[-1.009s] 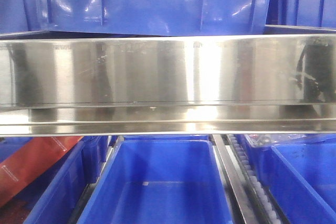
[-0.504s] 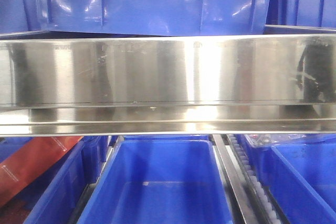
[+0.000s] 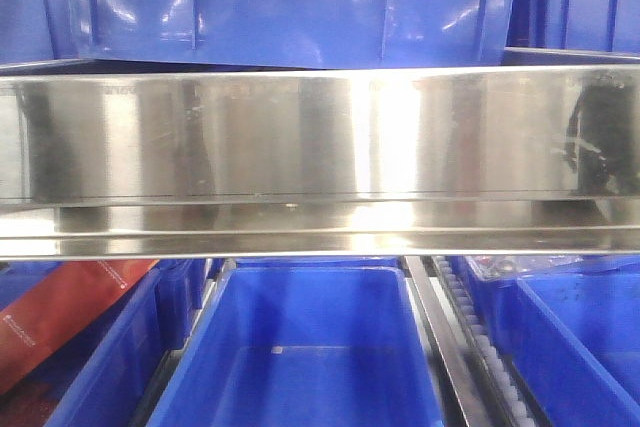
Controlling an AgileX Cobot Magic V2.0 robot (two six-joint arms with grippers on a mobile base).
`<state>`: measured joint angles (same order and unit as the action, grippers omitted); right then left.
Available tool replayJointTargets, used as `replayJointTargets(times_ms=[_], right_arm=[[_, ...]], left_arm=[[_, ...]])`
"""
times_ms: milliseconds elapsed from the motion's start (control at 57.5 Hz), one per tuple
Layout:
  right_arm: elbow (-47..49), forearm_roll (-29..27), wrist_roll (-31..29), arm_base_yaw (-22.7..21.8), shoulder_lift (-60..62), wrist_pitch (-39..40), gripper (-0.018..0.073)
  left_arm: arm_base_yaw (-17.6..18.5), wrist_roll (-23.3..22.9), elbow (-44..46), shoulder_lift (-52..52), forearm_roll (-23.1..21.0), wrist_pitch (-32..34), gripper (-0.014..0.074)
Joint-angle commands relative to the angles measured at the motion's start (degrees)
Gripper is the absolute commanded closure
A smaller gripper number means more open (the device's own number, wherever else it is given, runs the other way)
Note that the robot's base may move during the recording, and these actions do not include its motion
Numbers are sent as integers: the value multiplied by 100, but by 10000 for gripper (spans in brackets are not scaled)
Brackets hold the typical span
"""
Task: Stack silver trays without gaps
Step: 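Lift the held silver tray up and back off the shelf, then drive the base to the other bin rack holding the tray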
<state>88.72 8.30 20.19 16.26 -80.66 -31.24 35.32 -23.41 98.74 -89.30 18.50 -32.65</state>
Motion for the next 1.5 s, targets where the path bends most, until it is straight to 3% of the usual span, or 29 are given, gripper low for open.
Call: replayJointTargets(times_ms=[0, 1478], right_arm=[[77, -47, -58, 40, 61, 386, 638], [77, -47, -58, 40, 61, 386, 638]], left_arm=[[33, 24, 38, 87, -103, 373, 585], [33, 24, 38, 87, -76, 371, 585]])
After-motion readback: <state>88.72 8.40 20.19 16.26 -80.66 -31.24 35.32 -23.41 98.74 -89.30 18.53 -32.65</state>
